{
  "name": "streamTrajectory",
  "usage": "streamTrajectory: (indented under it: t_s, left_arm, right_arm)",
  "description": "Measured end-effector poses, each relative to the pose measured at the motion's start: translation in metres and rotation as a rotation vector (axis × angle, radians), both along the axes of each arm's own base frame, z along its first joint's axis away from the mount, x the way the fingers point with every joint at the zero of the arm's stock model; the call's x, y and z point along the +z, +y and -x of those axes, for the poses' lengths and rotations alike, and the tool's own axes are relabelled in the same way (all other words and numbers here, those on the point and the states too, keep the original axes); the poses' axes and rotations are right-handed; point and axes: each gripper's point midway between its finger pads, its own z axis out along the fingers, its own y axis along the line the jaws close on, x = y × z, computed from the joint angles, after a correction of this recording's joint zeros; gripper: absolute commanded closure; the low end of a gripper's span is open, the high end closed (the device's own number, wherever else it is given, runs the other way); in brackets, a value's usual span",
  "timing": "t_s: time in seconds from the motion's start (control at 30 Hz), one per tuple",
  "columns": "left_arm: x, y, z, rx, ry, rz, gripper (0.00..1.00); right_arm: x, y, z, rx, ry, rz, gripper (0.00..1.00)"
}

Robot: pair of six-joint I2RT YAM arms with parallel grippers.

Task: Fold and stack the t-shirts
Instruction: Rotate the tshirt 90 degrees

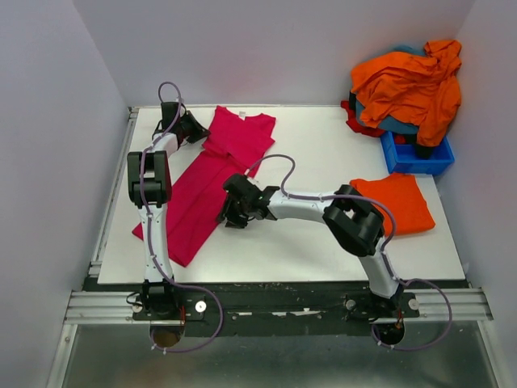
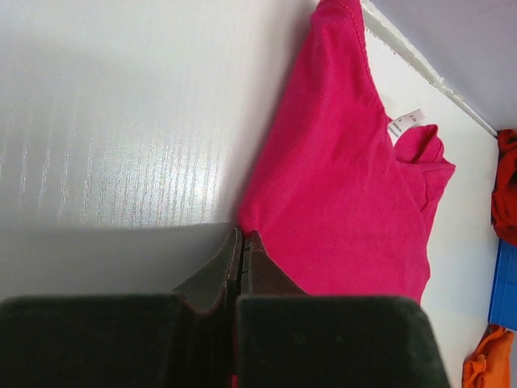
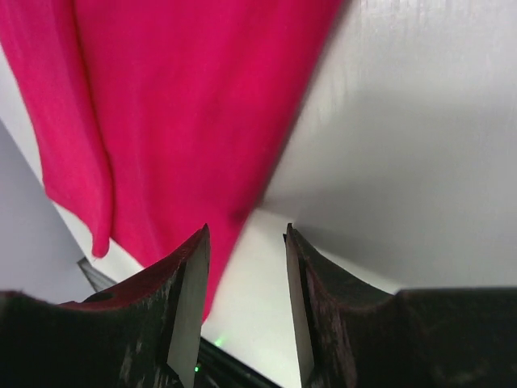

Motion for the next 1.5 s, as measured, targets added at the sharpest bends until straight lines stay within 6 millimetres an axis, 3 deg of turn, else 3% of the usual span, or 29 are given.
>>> streamTrajectory:
  t_s: [0.17, 0.23, 0.37, 0.63, 0.9, 1.23, 1.37, 1.5]
  left_arm:
    - [0.000, 0.000, 0.000, 0.000, 0.000, 0.000, 1.00]
    - [0.000, 0.000, 0.000, 0.000, 0.000, 0.000, 1.00]
    - [0.000, 0.000, 0.000, 0.000, 0.000, 0.001, 1.00]
    - [0.000, -0.001, 0.000, 0.004, -0.003, 0.006, 1.00]
    - [-0.001, -0.025, 0.019, 0.047, 0.005, 0.017, 1.00]
    - [-0.002, -0.125, 0.053, 0.013, -0.024, -0.009, 1.00]
    - [-0.001, -0.150, 0.058, 0.012, -0.035, -0.023, 1.00]
    - [0.008, -0.161, 0.053, 0.037, -0.054, -0.032, 1.00]
  right_arm:
    - [-0.008, 0.008, -0.009, -0.016, -0.001, 0.025, 0.52]
    - [-0.009, 0.010, -0.011, -0.017, -0.001, 0.026, 0.63]
    - [-0.015, 0.015, -0.016, -0.029, 0.007, 0.032, 0.99]
    - [-0.019, 0.003, -0.016, -0.055, 0.008, 0.043, 0.99]
    - [-0.022, -0.067, 0.000, -0.013, 0.054, 0.060, 0.99]
    - [-0.025, -0.163, 0.014, 0.016, 0.064, 0.078, 0.99]
    - [-0.025, -0.196, 0.008, 0.005, 0.061, 0.087, 0.99]
    - [-0.025, -0.221, -0.005, 0.005, 0.055, 0.106, 0.99]
